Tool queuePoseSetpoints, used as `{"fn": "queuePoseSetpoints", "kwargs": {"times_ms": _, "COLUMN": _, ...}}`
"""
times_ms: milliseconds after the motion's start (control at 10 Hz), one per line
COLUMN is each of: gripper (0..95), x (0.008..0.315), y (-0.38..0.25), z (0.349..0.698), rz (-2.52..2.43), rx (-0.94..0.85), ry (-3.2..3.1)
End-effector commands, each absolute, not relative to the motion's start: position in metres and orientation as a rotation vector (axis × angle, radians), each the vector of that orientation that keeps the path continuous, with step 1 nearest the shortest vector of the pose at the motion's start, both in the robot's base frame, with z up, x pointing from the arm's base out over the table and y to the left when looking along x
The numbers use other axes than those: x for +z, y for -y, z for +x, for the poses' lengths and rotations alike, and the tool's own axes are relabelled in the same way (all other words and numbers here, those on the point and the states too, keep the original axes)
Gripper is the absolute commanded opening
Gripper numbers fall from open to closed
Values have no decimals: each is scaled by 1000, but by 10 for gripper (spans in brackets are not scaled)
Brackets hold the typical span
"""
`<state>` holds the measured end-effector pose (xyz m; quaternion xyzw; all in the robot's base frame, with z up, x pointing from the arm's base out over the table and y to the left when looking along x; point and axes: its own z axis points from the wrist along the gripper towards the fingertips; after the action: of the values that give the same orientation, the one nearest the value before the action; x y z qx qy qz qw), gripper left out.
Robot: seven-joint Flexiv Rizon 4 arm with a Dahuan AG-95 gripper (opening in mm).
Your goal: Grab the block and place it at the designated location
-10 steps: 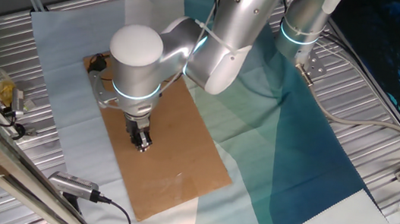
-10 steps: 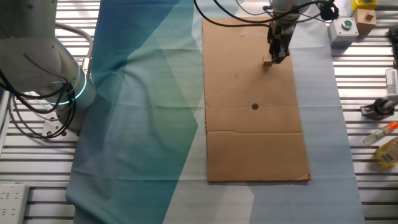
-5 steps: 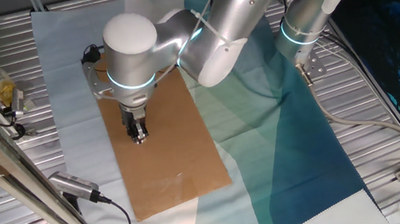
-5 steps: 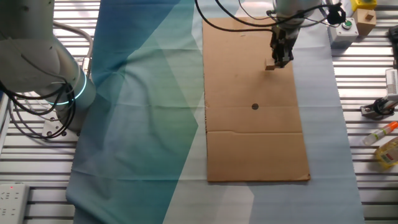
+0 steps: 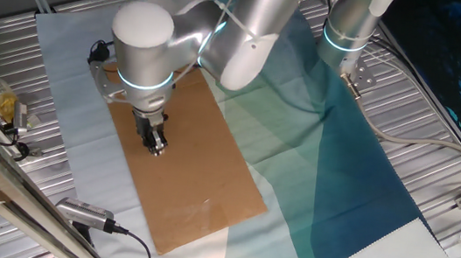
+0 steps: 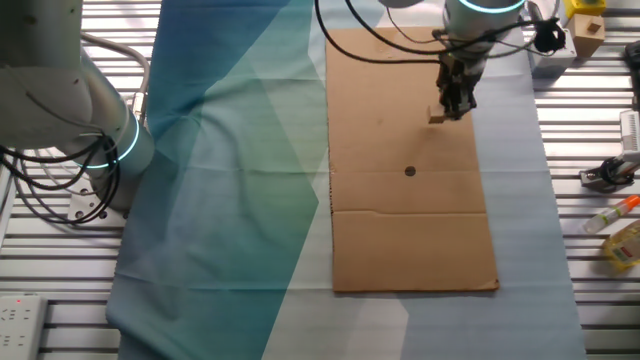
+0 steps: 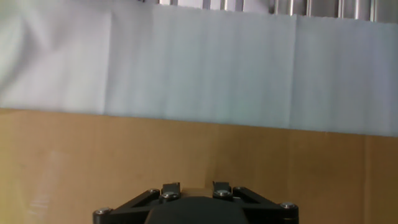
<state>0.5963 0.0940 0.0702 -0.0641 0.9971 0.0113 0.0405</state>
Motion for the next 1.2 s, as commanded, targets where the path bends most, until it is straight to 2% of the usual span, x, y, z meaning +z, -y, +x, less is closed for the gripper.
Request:
{"fn": "queuePoseSetpoints", "kwargs": {"times_ms": 100, "gripper": 0, "x": 76, "y": -75, "z": 593, "rz": -239, "rx": 46, "ry": -3059}}
{"fn": "queuePoseSetpoints", "kwargs": {"times_ms": 800, "gripper": 0, "x": 87, "y": -25, "z": 608, "rz": -331, "rx": 74, "ry": -3064}}
{"fn": "queuePoseSetpoints", "kwargs": {"times_ms": 1200, "gripper": 0, "x": 83, "y": -25, "z": 598, "rz": -331, "rx": 70, "ry": -3063}}
